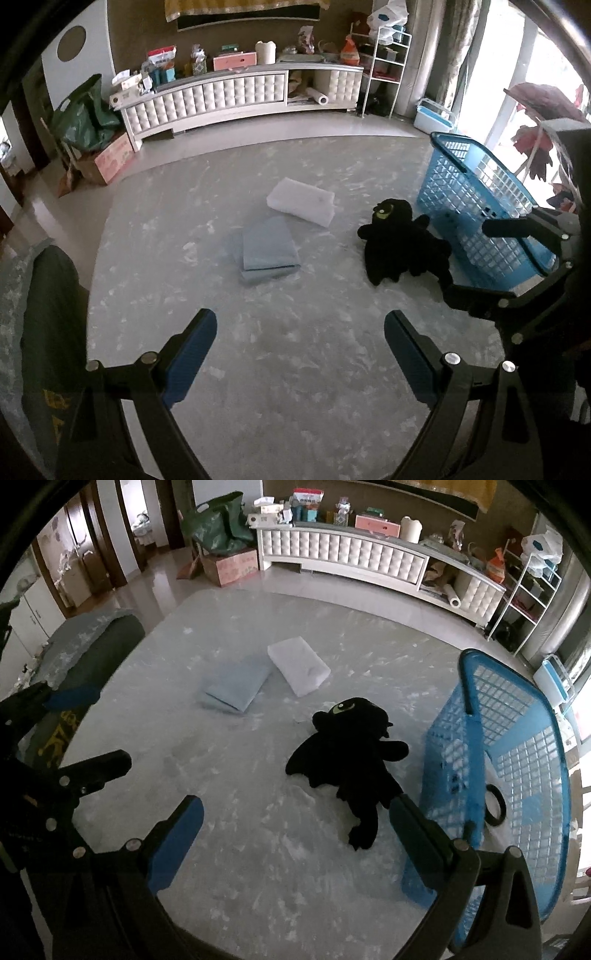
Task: Organize soft objects
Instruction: 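Grasp the black plush dragon toy with the right gripper and lift it, then hold the plush toy up with the right gripper while the left gripper grasps the blue cloth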
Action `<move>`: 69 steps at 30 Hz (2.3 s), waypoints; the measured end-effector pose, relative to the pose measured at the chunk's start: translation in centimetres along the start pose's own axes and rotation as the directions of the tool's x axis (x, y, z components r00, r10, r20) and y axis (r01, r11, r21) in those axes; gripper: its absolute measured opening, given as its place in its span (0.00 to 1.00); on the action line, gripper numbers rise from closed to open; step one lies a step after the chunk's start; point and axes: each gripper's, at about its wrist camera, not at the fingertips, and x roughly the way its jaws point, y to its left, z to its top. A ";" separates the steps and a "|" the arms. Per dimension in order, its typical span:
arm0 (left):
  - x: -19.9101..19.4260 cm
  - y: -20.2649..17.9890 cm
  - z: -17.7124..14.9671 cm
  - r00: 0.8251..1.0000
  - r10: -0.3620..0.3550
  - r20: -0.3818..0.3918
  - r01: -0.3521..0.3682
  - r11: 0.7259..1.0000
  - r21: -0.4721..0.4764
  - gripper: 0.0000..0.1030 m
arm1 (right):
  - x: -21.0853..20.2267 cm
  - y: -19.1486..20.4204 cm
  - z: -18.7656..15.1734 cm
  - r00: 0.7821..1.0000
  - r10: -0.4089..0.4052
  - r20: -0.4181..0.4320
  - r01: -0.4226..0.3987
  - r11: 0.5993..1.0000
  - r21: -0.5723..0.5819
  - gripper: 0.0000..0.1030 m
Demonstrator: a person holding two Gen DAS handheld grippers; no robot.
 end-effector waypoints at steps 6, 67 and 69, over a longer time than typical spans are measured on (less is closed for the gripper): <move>2.1 1.0 0.7 1.000 -0.018 -0.021 0.017 0.999 -0.030 0.89 | 1.8 -0.2 0.8 1.000 -0.017 -0.024 0.017 1.000 0.005 0.98; 11.1 4.3 2.1 0.989 -0.083 -0.119 0.083 0.997 -0.005 1.00 | 8.5 -6.9 1.7 0.997 -0.052 -0.054 0.058 0.993 0.101 0.43; 11.5 4.2 3.0 0.989 -0.064 -0.131 0.069 0.997 0.036 1.00 | 7.8 -6.7 1.6 0.998 -0.039 -0.046 0.043 0.993 0.108 0.43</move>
